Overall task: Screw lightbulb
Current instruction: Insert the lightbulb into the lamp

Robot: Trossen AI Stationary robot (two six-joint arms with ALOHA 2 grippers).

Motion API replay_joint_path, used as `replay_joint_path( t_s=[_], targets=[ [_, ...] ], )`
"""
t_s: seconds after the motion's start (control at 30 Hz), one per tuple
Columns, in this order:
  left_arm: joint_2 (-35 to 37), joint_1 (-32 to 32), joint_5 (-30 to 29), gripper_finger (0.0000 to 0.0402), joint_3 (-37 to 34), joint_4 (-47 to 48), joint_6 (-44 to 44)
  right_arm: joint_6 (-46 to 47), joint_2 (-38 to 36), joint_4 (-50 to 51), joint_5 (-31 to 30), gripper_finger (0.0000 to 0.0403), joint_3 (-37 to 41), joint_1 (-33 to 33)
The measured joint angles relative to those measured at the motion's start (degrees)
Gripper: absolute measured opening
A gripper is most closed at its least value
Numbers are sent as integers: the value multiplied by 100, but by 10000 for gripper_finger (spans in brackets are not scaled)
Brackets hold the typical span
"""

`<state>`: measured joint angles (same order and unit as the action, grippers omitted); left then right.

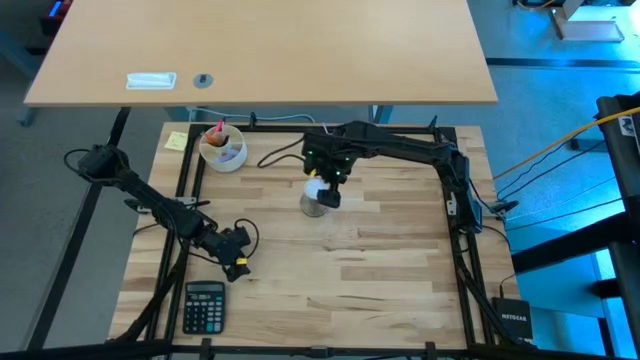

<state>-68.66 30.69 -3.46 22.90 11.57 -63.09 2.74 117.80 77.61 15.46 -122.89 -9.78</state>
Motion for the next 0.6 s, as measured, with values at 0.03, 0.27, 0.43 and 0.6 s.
replay_joint_path(
  t_s=[0.03, 0.27, 0.43, 0.6],
  targets=[
    [0, 1, 0, 310, 0, 0, -7, -13, 0, 110, -59, 353, 0, 0],
    [0, 1, -4, 310, 0, 2, -69, -1572, 0, 238, -528, 353, 0, 1],
    [0, 1, -4, 310, 0, 20, -78, -2746, 0, -483, -1170, 353, 0, 1],
    [0, 1, -11, 310, 2, 20, -241, -2660, 0, -817, -1204, 353, -4, 7]
  ],
)
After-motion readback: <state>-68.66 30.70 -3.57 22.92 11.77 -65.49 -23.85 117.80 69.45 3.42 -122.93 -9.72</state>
